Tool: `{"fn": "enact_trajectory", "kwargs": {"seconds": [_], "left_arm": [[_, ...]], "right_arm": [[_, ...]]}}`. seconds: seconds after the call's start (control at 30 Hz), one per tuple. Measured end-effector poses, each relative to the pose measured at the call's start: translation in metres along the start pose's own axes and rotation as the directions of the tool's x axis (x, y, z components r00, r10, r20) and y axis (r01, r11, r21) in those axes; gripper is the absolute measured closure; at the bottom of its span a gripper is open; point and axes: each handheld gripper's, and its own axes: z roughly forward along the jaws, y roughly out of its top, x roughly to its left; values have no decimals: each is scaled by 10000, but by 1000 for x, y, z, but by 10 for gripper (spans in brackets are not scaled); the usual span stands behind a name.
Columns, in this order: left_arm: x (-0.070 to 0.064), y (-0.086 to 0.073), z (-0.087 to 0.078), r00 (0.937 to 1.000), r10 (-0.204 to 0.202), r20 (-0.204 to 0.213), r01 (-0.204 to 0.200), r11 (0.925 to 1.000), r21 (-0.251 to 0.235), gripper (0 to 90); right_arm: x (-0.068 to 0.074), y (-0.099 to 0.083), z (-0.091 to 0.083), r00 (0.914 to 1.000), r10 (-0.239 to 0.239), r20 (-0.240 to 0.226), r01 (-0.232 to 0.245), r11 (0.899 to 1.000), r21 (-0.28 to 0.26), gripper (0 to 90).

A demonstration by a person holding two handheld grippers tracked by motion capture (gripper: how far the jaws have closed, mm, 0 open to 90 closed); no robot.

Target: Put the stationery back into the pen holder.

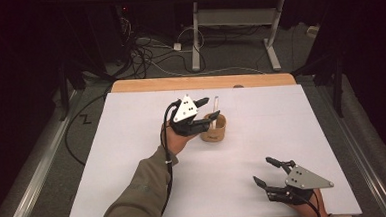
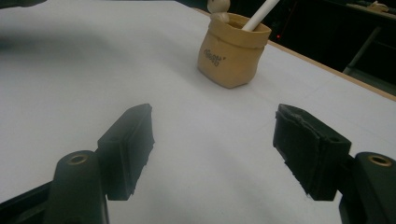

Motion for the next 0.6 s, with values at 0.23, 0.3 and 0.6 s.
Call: {"fn": "enact_trajectory", "kwargs": {"seconds": [0.23, 0.3, 0.6], "left_arm": [[-5, 6, -4, 9989, 458, -70, -456, 9985, 288, 271], [-7, 7, -5, 9980, 614, -150, -608, 9974, 389, 243], [-14, 7, -6, 9940, 1095, -43, -1089, 9912, 751, 187]], "right_arm": [[0, 0, 0, 10000, 23, 47, -23, 10000, -6, 288], [0, 0, 0, 10000, 35, 61, -35, 10000, 4, 288], [0, 0, 1, 10000, 26, 83, -26, 10000, 29, 285]]}}
